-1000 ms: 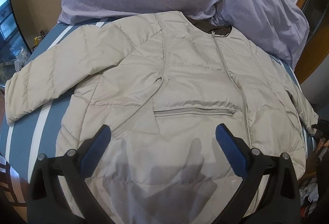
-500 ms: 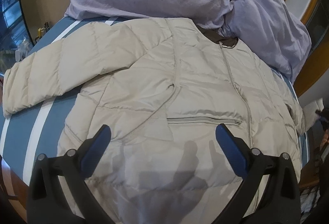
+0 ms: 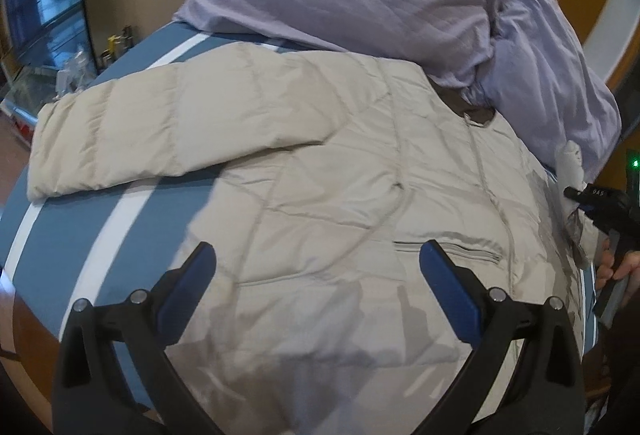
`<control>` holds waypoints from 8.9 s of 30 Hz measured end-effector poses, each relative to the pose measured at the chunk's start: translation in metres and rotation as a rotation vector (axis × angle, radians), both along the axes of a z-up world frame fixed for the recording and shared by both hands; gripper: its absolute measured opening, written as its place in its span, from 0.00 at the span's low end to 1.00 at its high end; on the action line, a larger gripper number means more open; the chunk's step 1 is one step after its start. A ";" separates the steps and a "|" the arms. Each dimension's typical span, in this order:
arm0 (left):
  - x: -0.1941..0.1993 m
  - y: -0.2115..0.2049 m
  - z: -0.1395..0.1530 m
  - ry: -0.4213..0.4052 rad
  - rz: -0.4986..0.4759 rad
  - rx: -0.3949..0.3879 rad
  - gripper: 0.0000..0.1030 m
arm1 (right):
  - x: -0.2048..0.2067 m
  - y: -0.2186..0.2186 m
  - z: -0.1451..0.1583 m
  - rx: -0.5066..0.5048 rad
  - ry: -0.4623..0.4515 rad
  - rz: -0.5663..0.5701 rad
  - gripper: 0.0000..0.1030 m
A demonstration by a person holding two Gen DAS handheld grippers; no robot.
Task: Fold large clothes
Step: 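Fold the held sleeve across the jacket front and release it, then grasp the other sleeve cuff of the jacket with the left gripper, then fold the held sleeve across the jacket front and release it, then grasp the jacket hem with both grippers, then lift the hem with both grippers and fold it toward the collar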
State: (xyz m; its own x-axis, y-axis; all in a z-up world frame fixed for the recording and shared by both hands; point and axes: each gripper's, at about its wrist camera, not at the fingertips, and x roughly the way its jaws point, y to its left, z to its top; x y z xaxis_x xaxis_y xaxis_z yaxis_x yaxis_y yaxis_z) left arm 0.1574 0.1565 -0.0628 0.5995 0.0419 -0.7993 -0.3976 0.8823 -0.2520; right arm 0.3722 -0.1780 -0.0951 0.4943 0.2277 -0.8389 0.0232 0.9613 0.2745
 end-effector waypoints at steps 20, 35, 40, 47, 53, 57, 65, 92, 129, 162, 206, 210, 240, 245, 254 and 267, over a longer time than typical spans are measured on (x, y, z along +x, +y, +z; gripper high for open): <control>-0.022 0.045 -0.004 -0.045 0.088 -0.048 0.98 | -0.003 0.145 -0.018 0.060 0.101 0.325 0.29; -0.023 0.115 -0.003 0.006 0.346 0.047 0.98 | 0.012 0.133 -0.010 -0.071 0.029 0.265 0.69; -0.030 0.148 -0.006 0.029 0.412 0.041 0.98 | 0.007 0.153 -0.036 -0.141 0.057 0.292 0.81; -0.047 0.199 -0.015 0.048 0.532 0.014 0.98 | 0.016 0.152 -0.030 -0.145 0.097 0.310 0.86; -0.062 0.255 -0.031 0.028 0.665 -0.075 0.97 | 0.006 0.140 -0.010 -0.091 0.062 0.295 0.86; -0.069 0.282 -0.046 0.030 0.692 -0.146 0.84 | -0.003 0.136 -0.002 -0.097 0.037 0.303 0.86; -0.074 0.297 -0.056 0.036 0.743 -0.183 0.64 | -0.006 0.122 0.001 -0.095 0.033 0.295 0.86; -0.035 0.224 0.065 -0.371 0.370 -0.227 0.12 | -0.024 0.060 0.005 -0.056 0.020 0.203 0.86; 0.159 -0.099 0.058 -0.115 -0.379 -0.194 0.12 | -0.055 -0.020 -0.003 -0.064 0.033 0.082 0.88; 0.107 -0.116 0.025 -0.050 -0.427 -0.048 0.75 | -0.094 -0.086 -0.007 -0.082 0.074 0.024 0.88; -0.110 0.027 -0.052 0.103 0.061 -0.152 0.45 | -0.210 -0.155 -0.051 0.203 0.195 0.065 0.46; -0.109 0.023 -0.051 0.103 0.059 -0.163 0.44 | -0.210 -0.158 -0.053 0.247 0.194 0.066 0.36; -0.010 0.021 0.104 -0.196 -0.019 0.024 0.11 | -0.112 -0.147 0.092 0.287 -0.253 0.078 0.10; 0.024 0.026 0.119 -0.209 -0.023 0.045 0.11 | -0.082 -0.138 0.102 0.265 -0.271 0.073 0.10; 0.088 0.035 0.132 -0.217 -0.031 0.069 0.10 | -0.019 -0.121 0.107 0.233 -0.271 0.035 0.10; 0.188 0.059 0.095 -0.107 -0.036 0.074 0.11 | 0.066 -0.090 0.070 0.156 -0.158 -0.044 0.11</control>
